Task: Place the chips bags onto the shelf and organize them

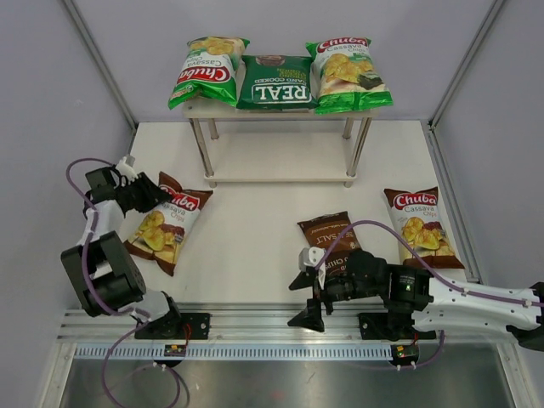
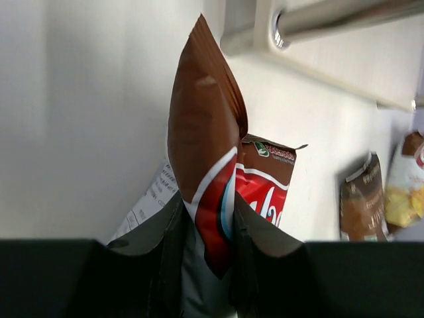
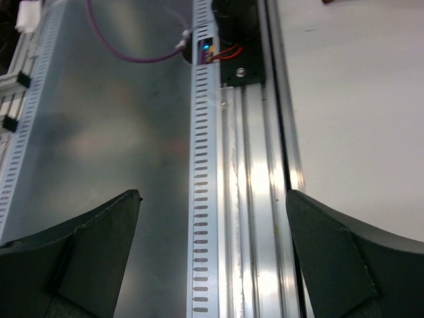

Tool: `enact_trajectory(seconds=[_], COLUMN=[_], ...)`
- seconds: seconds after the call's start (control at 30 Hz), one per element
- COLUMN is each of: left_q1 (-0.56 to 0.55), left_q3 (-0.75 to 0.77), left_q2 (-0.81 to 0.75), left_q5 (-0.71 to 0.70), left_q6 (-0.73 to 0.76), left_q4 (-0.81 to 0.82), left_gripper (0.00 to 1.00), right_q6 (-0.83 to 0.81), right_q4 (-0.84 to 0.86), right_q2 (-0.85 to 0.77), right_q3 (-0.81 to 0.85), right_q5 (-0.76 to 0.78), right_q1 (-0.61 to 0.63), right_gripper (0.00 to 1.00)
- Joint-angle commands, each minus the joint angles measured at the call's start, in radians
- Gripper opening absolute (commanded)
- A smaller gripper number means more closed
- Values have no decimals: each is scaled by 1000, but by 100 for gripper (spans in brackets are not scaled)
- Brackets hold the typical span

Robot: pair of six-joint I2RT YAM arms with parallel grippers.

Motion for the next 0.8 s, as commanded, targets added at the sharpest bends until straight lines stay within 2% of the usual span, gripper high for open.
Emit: enact_trajectory(seconds=[0.0,0.13,0.37,0.57,0.77], left_q1=[-4,-3,-1,-3,-92], left_q3=[-11,-38,-90,-69,-121], left_q2=[-161,-304,-589,-829,-973], left_q5=[-123,-195,-275,-183,-9], left_q6=[-116,-186,-302,-361,-550], left_q4=[98,102,52,-98,-18], left_gripper=[0,0,0,0,0], right_q6=[81,204,302,246,195], right_q4=[47,147,405,552,603], right_q2=[-24,-1,131,271,369], right_q3=[4,-7,-34,30,108], right_q5=[255,450,487,457,483], right_q1=[6,6,5,6,5], right_gripper=[100,99,100,100,100])
